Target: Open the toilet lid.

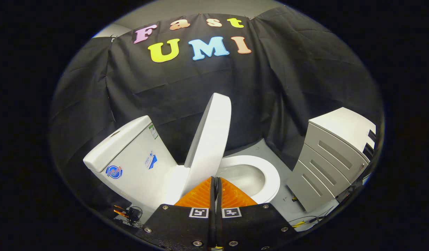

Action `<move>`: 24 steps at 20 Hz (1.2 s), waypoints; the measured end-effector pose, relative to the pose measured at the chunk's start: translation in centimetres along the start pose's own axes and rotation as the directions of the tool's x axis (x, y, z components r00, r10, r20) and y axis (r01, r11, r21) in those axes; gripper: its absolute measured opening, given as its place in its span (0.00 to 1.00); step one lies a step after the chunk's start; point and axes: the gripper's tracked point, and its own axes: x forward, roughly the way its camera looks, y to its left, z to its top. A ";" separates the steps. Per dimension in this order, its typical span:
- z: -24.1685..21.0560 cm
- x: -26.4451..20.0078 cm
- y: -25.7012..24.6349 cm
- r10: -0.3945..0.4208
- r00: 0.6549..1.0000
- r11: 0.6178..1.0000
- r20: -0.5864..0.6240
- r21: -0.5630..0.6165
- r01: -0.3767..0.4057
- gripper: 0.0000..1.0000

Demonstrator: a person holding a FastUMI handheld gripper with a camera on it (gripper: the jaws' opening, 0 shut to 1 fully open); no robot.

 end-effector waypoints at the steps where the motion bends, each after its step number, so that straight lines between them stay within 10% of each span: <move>1: 0.1 -0.1 0.3 0.001 1.000 1.000 0.000 -0.007 -0.001 0.00; 24: 2.4 -1.3 10.0 0.084 0.994 0.967 0.076 -0.248 -0.063 0.00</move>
